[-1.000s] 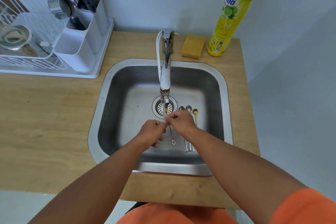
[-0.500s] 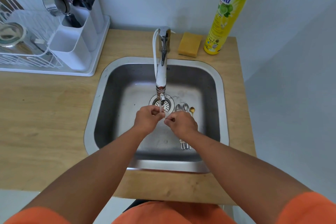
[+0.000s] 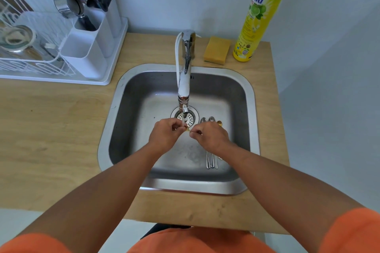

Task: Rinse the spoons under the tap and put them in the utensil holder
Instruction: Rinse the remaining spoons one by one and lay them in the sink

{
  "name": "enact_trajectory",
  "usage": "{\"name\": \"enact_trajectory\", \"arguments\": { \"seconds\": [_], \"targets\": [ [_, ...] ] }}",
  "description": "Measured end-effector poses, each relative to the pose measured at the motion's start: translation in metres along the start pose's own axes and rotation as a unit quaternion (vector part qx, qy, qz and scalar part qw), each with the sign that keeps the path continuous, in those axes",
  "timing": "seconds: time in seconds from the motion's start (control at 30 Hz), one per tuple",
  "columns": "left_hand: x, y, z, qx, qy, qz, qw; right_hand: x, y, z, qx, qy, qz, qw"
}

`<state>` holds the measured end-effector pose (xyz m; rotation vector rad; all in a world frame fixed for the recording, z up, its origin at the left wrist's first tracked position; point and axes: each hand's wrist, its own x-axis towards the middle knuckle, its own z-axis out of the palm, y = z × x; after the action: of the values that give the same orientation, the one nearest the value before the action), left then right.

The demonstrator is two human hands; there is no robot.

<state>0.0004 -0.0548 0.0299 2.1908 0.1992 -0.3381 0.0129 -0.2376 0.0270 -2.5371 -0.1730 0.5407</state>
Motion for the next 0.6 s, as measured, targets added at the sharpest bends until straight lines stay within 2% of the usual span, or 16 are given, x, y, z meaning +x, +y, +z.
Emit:
{"name": "enact_trajectory", "arguments": {
  "seconds": [0.2,0.33,0.6],
  "targets": [
    [-0.001,0.002,0.0,0.018,0.03,-0.021,0.999,-0.001,-0.001,-0.002,0.002,-0.003,-0.008,1.0],
    [-0.003,0.001,0.003,-0.051,0.022,-0.025,0.998,0.0,0.0,-0.003,0.027,-0.01,-0.006,1.0],
    [-0.003,-0.01,-0.012,-0.17,-0.088,-0.06,0.98,-0.003,0.004,-0.004,0.06,-0.035,-0.038,0.997]
  ]
}}
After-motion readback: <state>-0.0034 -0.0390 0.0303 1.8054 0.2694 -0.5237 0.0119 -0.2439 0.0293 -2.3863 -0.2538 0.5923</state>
